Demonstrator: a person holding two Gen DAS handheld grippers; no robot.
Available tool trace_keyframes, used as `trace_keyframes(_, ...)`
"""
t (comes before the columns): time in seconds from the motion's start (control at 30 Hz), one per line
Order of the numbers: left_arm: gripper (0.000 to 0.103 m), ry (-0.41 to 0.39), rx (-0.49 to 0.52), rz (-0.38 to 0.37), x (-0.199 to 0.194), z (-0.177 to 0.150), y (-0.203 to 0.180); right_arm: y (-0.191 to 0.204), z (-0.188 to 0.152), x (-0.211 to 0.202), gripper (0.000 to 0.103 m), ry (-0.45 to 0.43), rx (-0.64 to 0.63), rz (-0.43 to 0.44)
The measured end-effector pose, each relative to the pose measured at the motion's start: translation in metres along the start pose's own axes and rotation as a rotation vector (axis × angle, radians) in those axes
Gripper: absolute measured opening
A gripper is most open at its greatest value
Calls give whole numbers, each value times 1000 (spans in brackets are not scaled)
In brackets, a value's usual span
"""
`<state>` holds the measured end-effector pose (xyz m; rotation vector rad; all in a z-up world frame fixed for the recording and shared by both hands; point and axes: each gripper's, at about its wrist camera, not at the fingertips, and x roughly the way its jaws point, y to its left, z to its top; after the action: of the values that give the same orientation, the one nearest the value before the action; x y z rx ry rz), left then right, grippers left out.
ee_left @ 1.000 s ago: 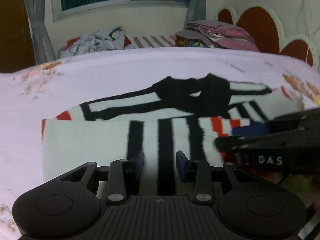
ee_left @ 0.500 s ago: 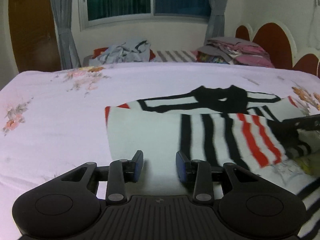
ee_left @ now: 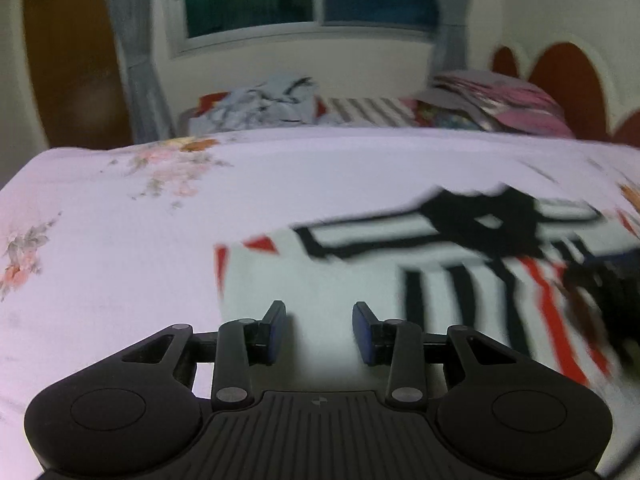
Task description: Fold small clothes
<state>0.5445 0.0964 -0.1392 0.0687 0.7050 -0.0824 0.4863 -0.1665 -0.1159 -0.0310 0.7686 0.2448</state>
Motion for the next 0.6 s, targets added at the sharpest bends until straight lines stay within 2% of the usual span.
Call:
trace_keyframes(0.1,38,52,12,26,35,11,13,8,5,20,30,34,-16,17)
trace_keyframes(0.13,45,76,8,17,46,11,19,11,3,30,30,74,-33,-12)
trace_keyframes(0.2,46,86,-95,-44,50,16,39,12,1,34,30,67,-46,-27)
trace_keyframes(0.23,46,94,-117,-50,45,18,42,13,2,30,29,70,-45,-37)
trace_keyframes(0.33,46,31,-63,-54,9,12,20,12,2,3,33,6,-4,-21)
trace_keyframes(0.43,46,4,-112,-96,-21,-4,-6,19,-2,-9,33,2,13,-7)
trace_keyframes(0.47,46,14,-117,-101,-26,-10,-17,23,-5,-11,33,6,14,4)
trace_keyframes(0.53,46,37,-67,-84,-28,-21,-36,31,-11,-9,33,30,-6,8)
trace_keyframes(0.6,46,57,-28,-85,-26,-29,-42,32,-19,-7,33,48,-27,-13)
